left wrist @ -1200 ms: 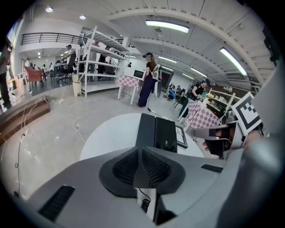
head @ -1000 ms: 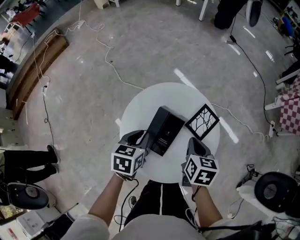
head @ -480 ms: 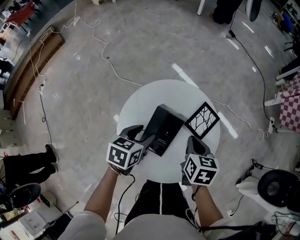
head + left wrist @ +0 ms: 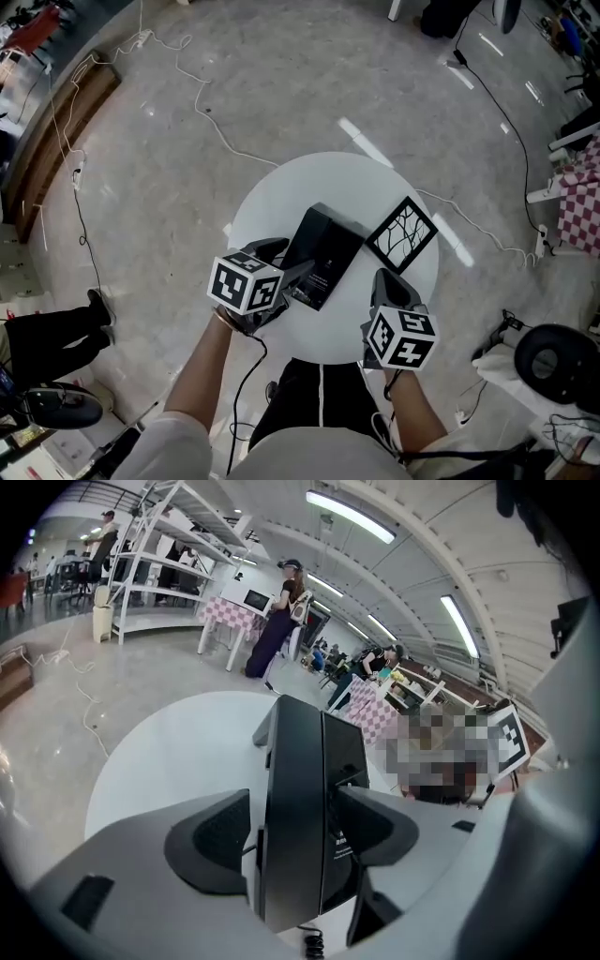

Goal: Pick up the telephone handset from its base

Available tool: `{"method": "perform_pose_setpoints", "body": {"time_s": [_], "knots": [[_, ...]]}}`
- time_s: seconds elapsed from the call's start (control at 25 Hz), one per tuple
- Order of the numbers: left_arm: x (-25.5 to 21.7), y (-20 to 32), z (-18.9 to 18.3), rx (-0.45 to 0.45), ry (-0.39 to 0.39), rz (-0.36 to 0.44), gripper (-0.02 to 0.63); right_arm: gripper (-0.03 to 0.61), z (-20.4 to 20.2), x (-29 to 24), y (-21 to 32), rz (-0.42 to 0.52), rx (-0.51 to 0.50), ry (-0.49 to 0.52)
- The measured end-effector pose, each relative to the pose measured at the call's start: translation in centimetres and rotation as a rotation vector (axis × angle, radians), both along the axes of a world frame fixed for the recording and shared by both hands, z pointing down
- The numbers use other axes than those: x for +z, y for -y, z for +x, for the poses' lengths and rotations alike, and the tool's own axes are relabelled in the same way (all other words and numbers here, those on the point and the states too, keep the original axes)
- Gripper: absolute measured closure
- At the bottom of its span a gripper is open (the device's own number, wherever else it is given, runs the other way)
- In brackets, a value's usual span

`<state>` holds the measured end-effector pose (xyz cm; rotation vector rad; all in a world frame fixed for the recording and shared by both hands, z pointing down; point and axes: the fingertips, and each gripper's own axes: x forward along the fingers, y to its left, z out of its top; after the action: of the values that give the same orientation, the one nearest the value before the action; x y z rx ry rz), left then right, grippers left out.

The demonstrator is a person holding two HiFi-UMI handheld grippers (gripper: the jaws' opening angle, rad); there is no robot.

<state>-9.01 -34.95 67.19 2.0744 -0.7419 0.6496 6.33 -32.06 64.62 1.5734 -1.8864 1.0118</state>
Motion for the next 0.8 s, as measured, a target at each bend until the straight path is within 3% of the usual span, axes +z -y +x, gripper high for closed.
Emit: {"method": "perform_pose_setpoints", "body": {"time_s": [0.16, 0.44, 0.8], "knots": [[-0.06, 0.32, 0.83, 0.026, -0.038, -0.026, 0.321, 0.555, 0.4, 0.26, -0.28, -0.007, 0.007, 0.0], [0.35, 0.23, 1.05, 0.06, -0.019, -0.059, 0.324, 0.557, 0.16, 0.25, 0.08, -0.009, 0.007, 0.008], [0.01, 0.12, 0.82, 0.082, 0.091, -0.054, 0.362, 0.556, 0.43, 0.29, 0.05, -0.017, 0.013, 0.006]]}}
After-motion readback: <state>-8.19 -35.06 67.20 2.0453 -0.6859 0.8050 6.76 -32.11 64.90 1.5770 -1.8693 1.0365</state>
